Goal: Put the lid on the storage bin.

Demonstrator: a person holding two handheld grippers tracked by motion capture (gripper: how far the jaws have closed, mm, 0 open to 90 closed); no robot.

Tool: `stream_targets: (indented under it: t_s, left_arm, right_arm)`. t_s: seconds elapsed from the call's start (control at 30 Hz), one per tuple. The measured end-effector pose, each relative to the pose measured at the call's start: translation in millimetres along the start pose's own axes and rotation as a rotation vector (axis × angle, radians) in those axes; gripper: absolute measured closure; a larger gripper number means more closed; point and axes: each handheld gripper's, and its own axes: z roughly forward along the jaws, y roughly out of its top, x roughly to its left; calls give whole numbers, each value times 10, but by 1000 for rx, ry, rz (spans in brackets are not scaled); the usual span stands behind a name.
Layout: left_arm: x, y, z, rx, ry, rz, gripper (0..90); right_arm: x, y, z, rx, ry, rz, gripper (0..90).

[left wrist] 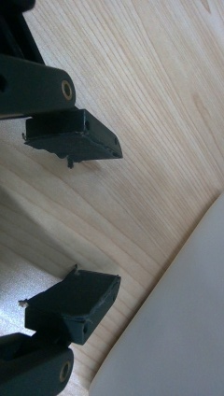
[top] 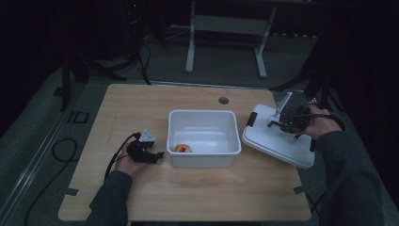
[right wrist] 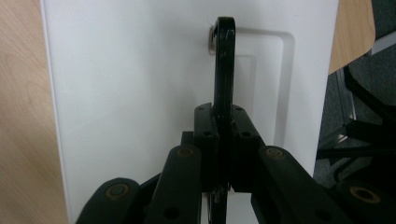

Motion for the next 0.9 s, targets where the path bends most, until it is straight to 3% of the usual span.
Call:
stream_targets:
  t_s: [0.9]
  left_arm:
    - [-3, 1, 2, 0, 1, -1, 333]
  right_arm:
    - [3, 118, -235, -46, -28, -61, 843]
